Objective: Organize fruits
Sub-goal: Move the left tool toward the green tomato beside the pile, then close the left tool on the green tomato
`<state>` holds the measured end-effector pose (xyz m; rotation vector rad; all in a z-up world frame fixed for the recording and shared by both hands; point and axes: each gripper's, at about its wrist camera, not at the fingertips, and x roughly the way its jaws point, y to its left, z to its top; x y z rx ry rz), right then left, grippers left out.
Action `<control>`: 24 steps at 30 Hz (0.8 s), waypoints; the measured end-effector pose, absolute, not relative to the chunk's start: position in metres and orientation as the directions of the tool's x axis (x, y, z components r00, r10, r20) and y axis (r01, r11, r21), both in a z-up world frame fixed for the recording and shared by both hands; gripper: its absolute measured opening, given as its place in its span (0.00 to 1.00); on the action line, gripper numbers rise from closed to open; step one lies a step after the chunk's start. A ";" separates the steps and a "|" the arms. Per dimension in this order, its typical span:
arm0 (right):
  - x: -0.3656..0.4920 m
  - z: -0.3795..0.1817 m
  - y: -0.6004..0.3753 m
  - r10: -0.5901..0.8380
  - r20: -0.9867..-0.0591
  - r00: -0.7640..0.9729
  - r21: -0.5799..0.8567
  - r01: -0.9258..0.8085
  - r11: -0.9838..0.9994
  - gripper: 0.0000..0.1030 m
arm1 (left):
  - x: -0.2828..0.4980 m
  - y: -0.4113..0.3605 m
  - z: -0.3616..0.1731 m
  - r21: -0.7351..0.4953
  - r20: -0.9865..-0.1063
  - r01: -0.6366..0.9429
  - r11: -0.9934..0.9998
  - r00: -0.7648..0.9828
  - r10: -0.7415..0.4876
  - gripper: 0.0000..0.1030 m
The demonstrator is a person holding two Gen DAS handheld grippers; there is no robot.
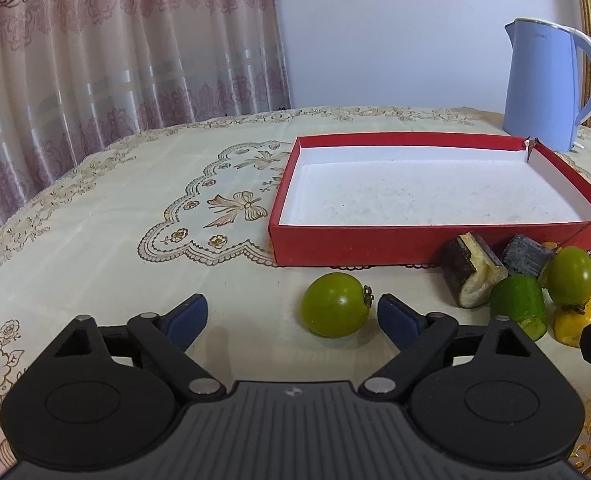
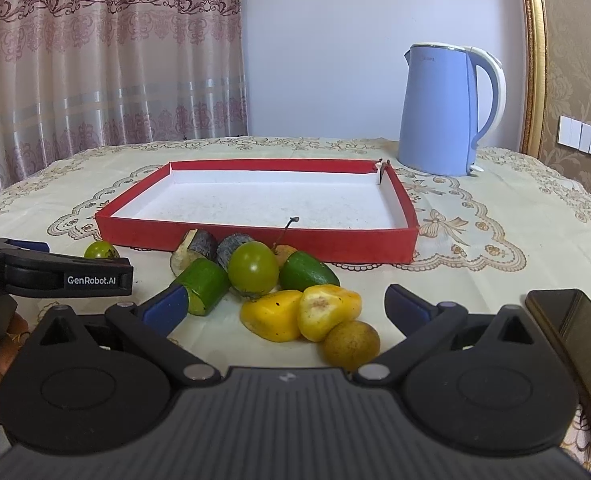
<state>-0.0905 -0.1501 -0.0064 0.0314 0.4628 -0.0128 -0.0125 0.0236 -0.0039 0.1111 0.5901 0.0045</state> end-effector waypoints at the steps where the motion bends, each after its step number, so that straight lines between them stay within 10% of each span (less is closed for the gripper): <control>1: -0.090 -0.006 -0.150 -0.005 -0.446 0.895 0.027 0.019 0.999 1.00 | -0.012 0.024 -0.004 0.104 -0.557 0.027 0.994 0.830 0.036 0.85; 24: -0.090 -0.007 -0.149 -0.007 -0.447 0.895 0.024 0.021 0.999 1.00 | -0.010 0.026 -0.006 0.090 -0.572 0.044 0.995 0.820 0.015 0.76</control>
